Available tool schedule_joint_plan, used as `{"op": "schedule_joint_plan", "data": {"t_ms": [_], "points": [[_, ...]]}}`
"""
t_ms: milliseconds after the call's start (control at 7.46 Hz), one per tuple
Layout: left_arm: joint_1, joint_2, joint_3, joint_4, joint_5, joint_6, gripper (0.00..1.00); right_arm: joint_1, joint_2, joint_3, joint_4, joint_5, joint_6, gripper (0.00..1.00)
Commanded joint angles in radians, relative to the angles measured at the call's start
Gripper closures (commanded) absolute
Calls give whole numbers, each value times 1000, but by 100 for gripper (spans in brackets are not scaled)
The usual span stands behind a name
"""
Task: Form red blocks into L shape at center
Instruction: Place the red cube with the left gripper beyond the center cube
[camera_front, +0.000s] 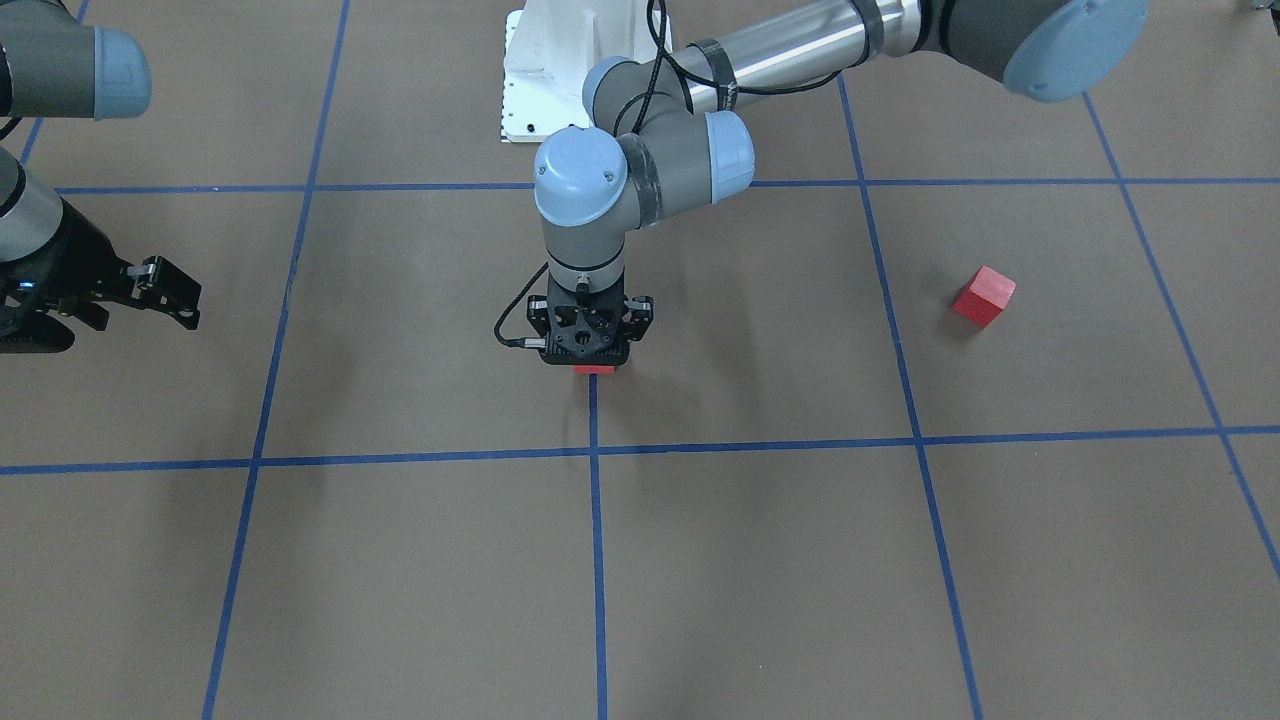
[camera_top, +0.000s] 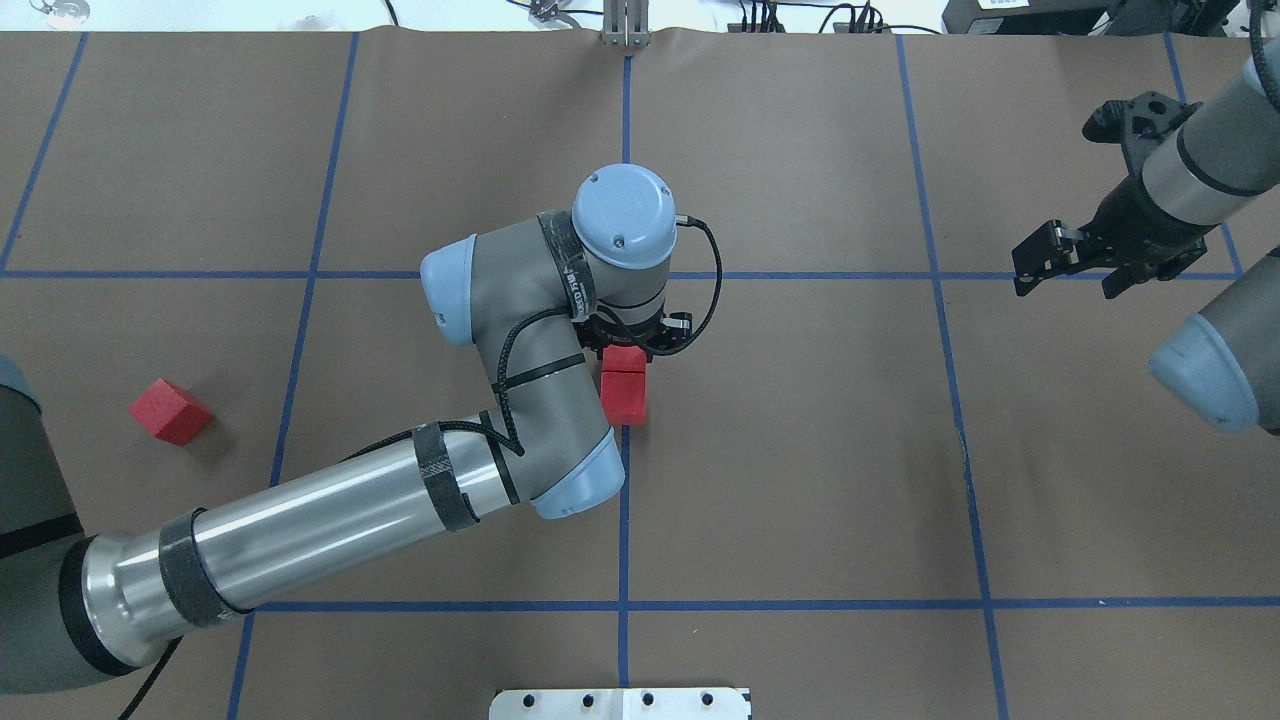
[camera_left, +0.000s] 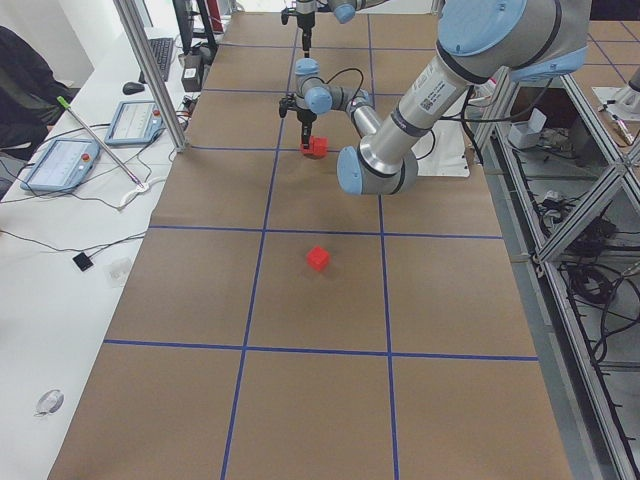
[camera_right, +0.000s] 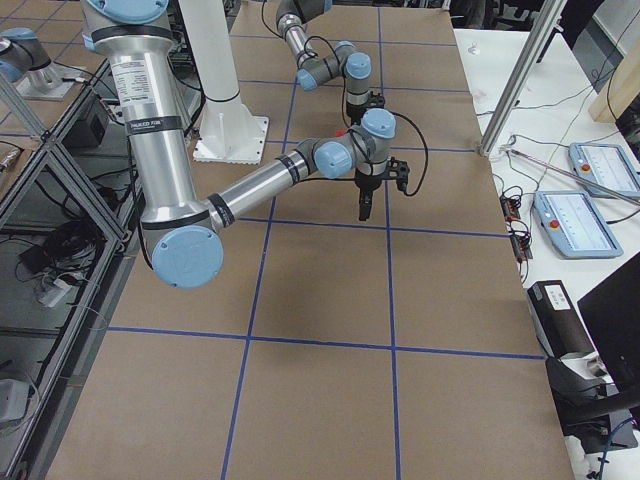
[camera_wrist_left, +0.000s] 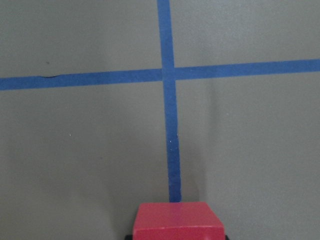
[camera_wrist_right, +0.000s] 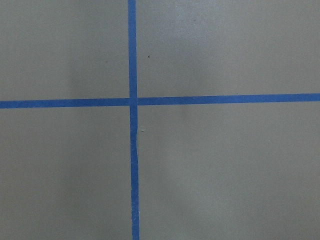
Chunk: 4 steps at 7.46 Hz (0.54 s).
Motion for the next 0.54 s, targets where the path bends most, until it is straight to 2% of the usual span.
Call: {"op": "schedule_joint_plan", "data": {"t_ms": [0,402], "points": [[0,0,0,-1,2,-2,100,0,0,1,0,0,0,0],[0,0,0,-1,0,-8,100,0,0,1,0,0,0,0]]}}
